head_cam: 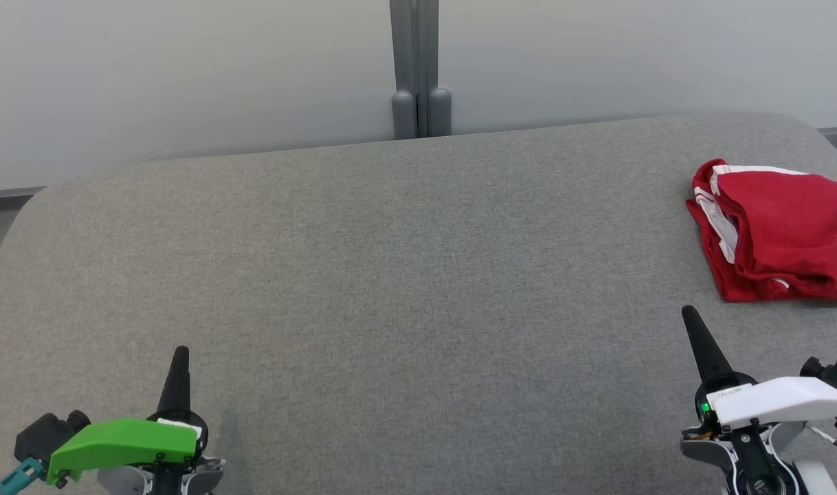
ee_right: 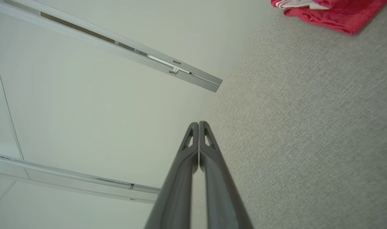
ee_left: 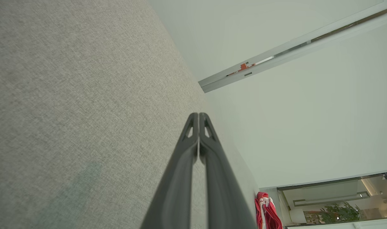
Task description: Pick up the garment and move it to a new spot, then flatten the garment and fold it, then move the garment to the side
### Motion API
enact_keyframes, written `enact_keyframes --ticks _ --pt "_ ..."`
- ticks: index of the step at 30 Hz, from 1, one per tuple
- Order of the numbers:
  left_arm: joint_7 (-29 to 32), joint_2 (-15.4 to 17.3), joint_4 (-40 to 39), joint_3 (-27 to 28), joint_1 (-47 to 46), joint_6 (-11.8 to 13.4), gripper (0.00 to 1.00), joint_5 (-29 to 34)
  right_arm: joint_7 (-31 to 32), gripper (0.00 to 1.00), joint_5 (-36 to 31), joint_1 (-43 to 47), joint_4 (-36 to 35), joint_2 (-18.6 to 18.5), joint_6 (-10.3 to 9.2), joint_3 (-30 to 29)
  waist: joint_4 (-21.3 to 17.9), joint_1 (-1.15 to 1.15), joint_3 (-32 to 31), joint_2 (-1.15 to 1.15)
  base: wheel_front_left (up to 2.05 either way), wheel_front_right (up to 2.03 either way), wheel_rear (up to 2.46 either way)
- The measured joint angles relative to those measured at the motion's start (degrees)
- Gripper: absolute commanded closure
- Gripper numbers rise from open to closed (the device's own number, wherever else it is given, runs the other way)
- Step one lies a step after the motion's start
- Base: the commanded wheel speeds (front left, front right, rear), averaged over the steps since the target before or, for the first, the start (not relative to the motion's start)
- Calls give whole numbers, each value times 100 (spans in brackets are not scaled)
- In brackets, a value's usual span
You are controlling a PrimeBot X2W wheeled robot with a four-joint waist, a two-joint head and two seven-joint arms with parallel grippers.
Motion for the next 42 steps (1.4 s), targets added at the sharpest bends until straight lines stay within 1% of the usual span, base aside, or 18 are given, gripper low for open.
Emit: enact_keyframes --ticks 17,42 --pt "209 -69 2 223 -102 -171 100 -816 93 100 871 -178 214 4 -1 -65 -1 0 13 0 0 0 0" --pt "497 -167 5 495 -241 -400 100 -1795 219 100 1942 -406 477 20 -3 -167 -3 0 32 0 0 0 0"
